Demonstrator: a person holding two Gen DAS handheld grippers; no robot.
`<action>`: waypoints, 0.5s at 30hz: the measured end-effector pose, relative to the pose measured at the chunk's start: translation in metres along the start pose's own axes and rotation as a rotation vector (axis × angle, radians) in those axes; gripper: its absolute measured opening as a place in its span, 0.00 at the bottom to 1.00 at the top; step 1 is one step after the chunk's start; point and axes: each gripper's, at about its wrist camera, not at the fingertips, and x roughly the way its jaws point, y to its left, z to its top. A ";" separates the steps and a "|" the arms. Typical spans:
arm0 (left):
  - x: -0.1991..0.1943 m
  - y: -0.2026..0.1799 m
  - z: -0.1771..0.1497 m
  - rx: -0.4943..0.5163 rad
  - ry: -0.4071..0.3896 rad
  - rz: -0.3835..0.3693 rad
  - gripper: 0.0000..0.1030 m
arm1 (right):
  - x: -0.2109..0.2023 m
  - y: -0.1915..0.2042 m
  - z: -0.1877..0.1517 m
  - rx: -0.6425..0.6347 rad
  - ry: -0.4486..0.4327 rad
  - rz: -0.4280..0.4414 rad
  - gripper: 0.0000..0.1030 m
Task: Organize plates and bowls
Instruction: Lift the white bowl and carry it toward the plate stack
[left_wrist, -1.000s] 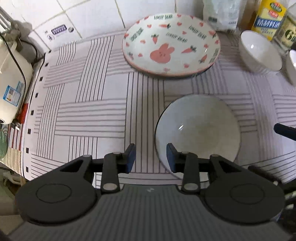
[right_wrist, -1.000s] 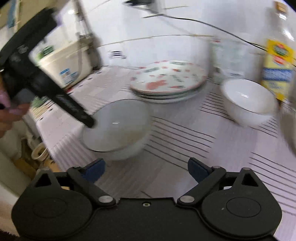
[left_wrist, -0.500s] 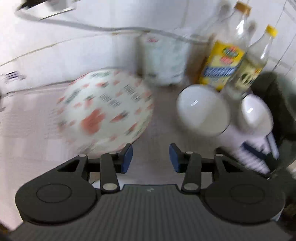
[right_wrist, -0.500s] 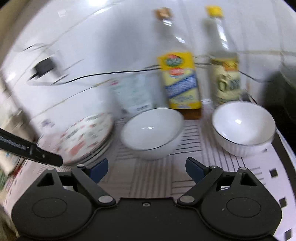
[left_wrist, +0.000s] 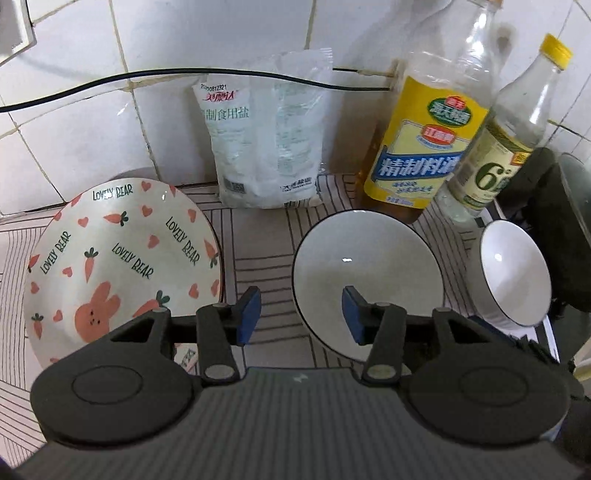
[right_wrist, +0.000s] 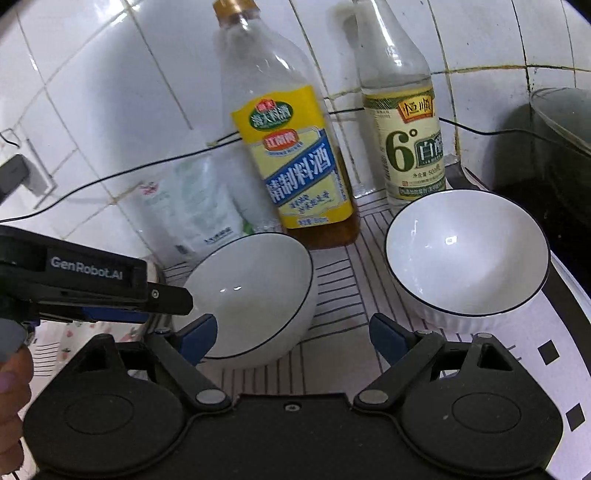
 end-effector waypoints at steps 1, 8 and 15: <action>0.002 0.001 0.001 -0.002 0.001 0.001 0.51 | 0.002 -0.001 0.000 0.005 0.006 -0.005 0.88; 0.024 0.000 0.007 0.009 0.035 0.010 0.57 | 0.020 -0.007 -0.001 0.075 0.049 -0.031 0.72; 0.031 -0.003 0.001 0.015 0.038 -0.027 0.38 | 0.025 0.000 -0.002 0.048 0.036 -0.092 0.37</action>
